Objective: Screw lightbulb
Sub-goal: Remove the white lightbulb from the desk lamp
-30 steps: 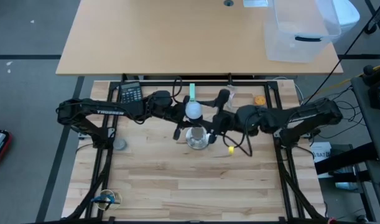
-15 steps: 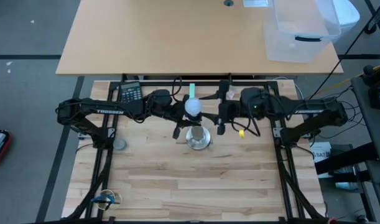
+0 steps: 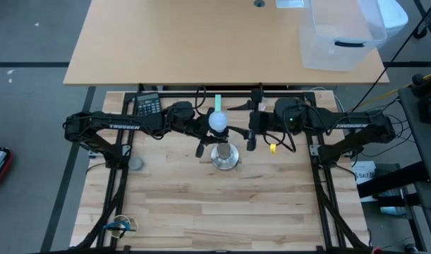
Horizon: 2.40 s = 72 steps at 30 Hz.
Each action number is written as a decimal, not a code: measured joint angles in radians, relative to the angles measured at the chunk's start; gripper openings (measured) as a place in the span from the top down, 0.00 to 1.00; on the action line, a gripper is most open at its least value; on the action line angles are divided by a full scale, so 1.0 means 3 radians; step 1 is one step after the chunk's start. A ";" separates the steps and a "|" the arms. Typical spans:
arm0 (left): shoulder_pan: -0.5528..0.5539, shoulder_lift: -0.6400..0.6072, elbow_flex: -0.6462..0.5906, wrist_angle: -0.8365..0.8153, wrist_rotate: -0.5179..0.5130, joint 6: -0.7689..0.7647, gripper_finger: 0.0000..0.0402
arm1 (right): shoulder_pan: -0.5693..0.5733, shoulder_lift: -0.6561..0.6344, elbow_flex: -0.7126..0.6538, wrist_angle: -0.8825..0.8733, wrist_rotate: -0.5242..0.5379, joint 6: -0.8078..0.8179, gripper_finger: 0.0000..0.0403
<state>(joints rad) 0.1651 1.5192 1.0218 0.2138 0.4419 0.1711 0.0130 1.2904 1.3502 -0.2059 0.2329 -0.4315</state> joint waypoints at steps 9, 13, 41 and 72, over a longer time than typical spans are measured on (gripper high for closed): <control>0.0000 0.0000 0.0001 0.0008 -0.0001 -0.0002 0.82 | 0.0253 -0.0016 0.0003 -0.0148 0.0709 0.0250 0.29; -0.0007 0.0000 0.0001 0.0011 -0.0001 0.0004 0.82 | 0.0463 -0.0019 0.0003 -0.0461 0.1103 0.0418 0.26; 0.0000 0.0000 0.0001 0.0071 -0.0027 -0.0020 0.82 | 0.1671 0.0819 0.0001 0.1104 0.2094 -0.0093 0.43; 0.0000 0.0000 0.0000 0.0083 -0.0102 -0.0053 0.82 | 0.1868 0.2231 0.0000 0.5046 0.2563 -0.1554 0.47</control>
<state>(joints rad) 0.1650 1.5192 1.0218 0.2386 0.4114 0.1551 0.5735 1.9597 1.3502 1.3079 1.0019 -0.8976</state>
